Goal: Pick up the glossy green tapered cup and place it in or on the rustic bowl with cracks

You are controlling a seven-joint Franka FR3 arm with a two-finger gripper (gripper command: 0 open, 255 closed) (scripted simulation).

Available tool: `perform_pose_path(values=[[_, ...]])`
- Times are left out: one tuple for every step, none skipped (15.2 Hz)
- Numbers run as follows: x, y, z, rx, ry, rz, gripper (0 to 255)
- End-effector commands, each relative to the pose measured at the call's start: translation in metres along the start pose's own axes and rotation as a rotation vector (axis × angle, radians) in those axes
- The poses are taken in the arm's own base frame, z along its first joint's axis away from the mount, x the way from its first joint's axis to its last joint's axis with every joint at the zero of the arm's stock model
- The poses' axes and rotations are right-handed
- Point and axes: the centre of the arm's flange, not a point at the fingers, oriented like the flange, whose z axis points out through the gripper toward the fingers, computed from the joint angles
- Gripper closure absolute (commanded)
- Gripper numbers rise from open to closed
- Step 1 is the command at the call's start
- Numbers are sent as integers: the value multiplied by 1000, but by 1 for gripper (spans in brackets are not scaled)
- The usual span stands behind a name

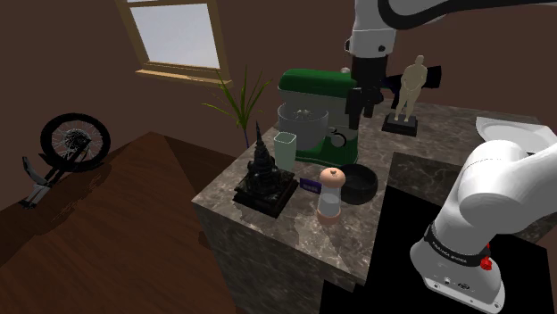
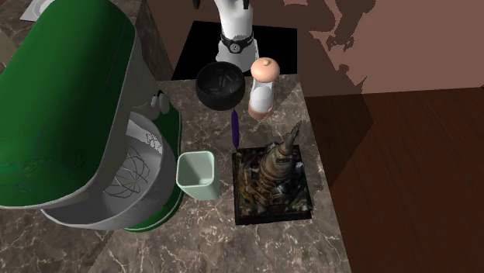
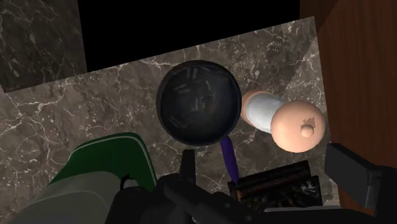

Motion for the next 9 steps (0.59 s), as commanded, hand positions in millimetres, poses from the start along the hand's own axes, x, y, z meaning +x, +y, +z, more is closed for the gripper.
perform_pose_path(values=[[0, 0, 0, 0, 0, 0, 0], [12, 0, 5, -3, 2, -8, 0], [23, 0, 11, -6, 4, -16, 0], [35, 0, 16, -8, 6, -24, 0], [47, 0, 22, -11, 9, -32, 0], [58, -1, 27, -14, 11, -40, 0], [70, -1, 33, -17, 13, -48, 0], [82, -1, 38, -19, 15, -56, 0], [94, -2, 43, -22, 17, -63, 0]])
